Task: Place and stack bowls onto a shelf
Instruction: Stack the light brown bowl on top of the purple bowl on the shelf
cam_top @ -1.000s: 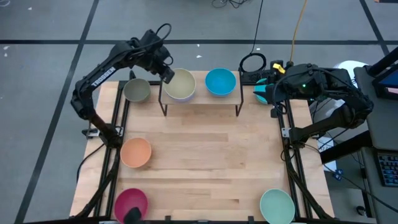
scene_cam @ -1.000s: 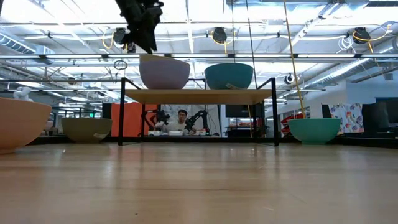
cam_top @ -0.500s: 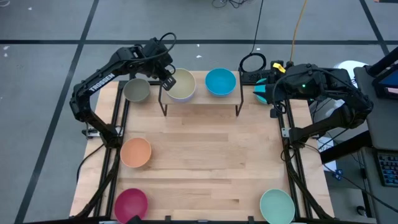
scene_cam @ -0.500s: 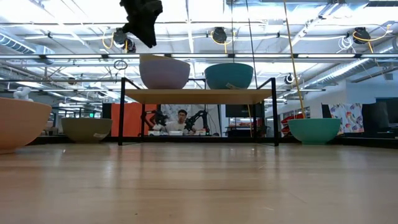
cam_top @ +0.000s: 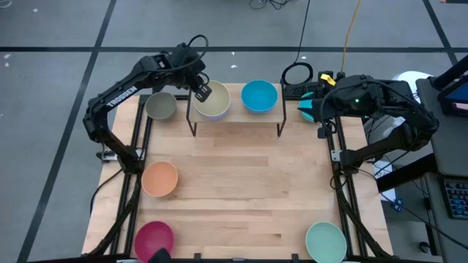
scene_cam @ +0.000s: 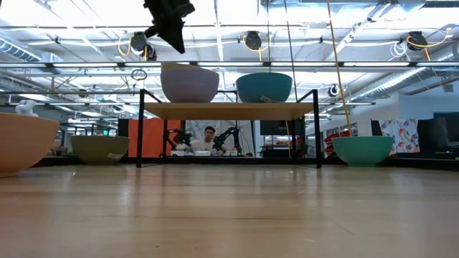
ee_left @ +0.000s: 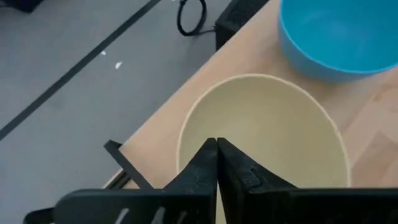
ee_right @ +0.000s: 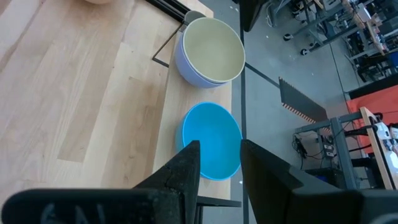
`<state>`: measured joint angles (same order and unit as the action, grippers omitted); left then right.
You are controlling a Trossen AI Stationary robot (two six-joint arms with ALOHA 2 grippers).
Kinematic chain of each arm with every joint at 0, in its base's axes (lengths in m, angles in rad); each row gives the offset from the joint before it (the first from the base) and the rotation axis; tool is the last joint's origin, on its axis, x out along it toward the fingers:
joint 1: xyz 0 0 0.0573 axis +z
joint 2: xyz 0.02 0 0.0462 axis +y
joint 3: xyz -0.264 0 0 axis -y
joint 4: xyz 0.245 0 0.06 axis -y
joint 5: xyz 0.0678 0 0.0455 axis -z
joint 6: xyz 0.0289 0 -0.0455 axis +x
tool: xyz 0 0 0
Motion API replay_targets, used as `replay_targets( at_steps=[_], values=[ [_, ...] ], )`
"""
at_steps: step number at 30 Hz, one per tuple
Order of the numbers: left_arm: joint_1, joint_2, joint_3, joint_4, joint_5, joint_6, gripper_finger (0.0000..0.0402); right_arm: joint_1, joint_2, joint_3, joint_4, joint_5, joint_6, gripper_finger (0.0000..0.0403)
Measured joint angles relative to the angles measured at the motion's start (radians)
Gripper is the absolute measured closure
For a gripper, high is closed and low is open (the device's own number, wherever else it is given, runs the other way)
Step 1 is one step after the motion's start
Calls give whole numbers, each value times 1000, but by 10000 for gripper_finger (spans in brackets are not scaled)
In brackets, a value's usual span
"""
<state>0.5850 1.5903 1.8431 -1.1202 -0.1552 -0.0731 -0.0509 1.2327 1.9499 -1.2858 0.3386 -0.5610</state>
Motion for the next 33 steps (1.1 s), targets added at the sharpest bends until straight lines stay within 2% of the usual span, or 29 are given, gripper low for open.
replay_targets(
  at_steps=[5, 21, 33],
  values=[
    [11, 27, 0, 9, -30, 0, 399, 0, 0, 0, 0, 0, 0, 293],
    [35, 106, 0, 16, -39, 23, 401, 0, 0, 0, -1, 0, -3, 293],
    [51, 125, 0, 23, -56, 45, 401, 0, 0, 0, -2, 0, -4, 293]
  ],
)
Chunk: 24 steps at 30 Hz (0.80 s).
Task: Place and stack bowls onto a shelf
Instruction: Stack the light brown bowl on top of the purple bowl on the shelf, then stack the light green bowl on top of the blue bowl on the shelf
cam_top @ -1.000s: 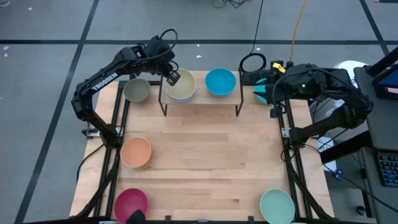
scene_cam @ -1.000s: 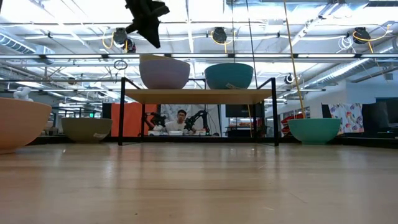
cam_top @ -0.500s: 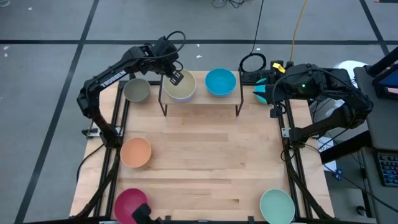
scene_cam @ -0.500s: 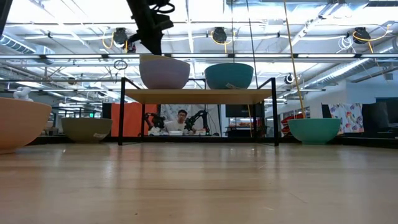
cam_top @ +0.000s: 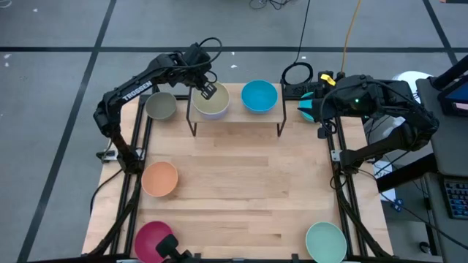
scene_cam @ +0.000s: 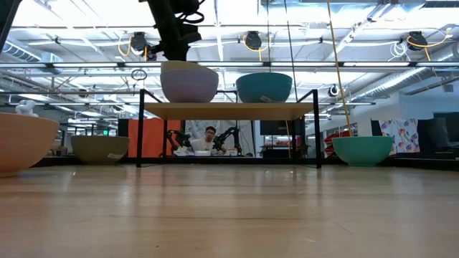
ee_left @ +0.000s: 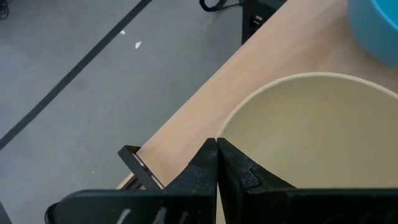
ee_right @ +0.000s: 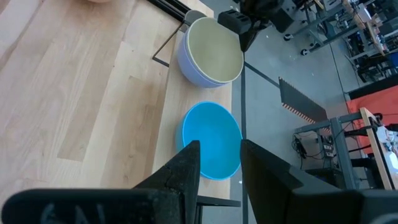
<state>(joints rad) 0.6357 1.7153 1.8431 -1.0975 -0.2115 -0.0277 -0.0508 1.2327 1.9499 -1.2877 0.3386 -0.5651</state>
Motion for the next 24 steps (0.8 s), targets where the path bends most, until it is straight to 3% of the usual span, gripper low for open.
replay_targets(
  at_steps=[10, 21, 24],
  values=[
    [-68, -109, 0, -36, 0, -18, 400, 0, 0, 0, -83, 0, 16, 293],
    [-307, -242, 0, -305, -13, -170, 398, 0, 0, 0, -260, -7, 287, 294],
    [-379, -273, 0, -348, 18, -191, 398, 0, 0, 0, -285, -87, 294, 297]
  ],
)
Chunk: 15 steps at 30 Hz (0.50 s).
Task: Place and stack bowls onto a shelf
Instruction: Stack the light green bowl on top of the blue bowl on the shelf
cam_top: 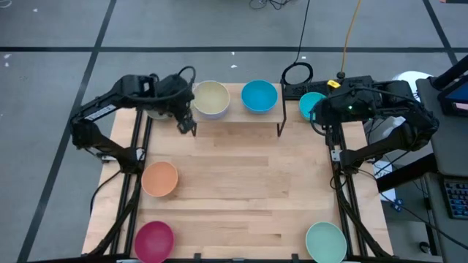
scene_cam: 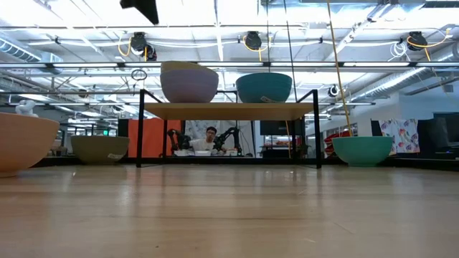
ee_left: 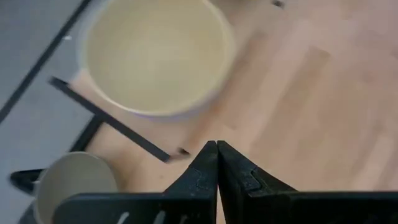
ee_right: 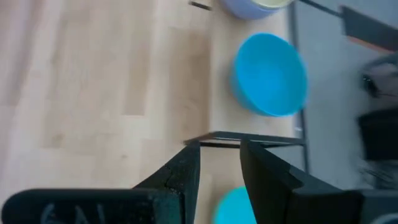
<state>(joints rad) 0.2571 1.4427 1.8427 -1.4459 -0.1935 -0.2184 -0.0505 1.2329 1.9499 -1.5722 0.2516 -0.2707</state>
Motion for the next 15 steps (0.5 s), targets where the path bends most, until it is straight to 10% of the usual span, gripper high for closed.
replay_targets(
  at_steps=[15],
  values=[
    [-266, -57, 0, -100, 10, -233, 397, 113, -2, -265, 1, -254, 213, 334]
  ],
)
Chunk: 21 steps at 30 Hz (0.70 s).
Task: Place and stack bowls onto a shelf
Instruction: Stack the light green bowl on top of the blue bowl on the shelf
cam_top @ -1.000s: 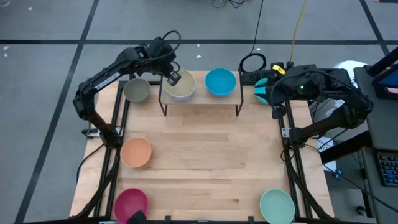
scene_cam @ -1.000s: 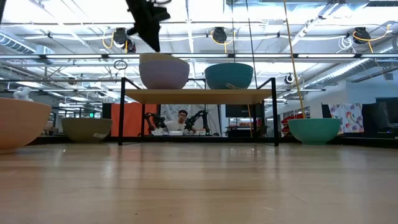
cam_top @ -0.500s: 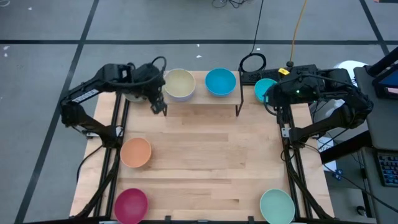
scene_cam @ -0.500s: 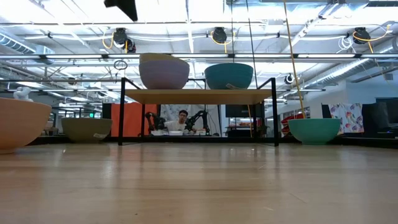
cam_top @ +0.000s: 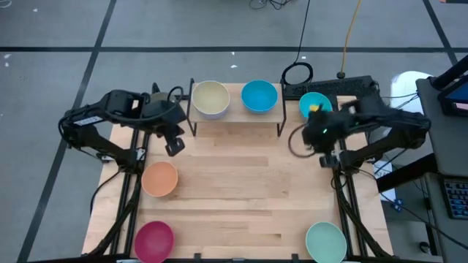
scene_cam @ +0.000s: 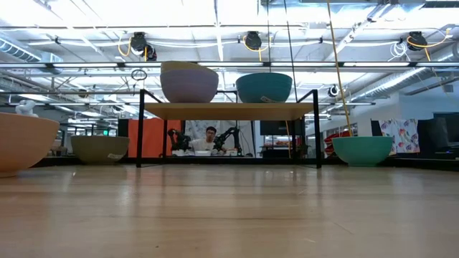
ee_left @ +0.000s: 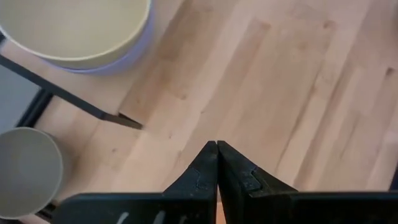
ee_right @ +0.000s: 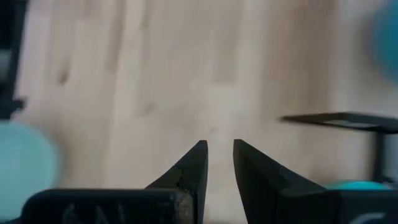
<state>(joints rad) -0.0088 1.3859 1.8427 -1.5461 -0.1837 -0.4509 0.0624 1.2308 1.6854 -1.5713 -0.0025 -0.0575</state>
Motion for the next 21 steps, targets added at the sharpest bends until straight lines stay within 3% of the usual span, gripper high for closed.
replay_targets(
  at_steps=[7, 13, 21],
  values=[
    [-54, 0, 0, 1, -15, -22, 383, 140, 0, -240, -1, -170, 96, 334],
    [-61, 1, 0, 2, -44, -23, 397, 258, 0, -414, 9, -289, 191, 334],
    [-60, 1, 0, 2, -48, -22, 383, 354, 0, -557, 192, -474, 358, 334]
  ],
)
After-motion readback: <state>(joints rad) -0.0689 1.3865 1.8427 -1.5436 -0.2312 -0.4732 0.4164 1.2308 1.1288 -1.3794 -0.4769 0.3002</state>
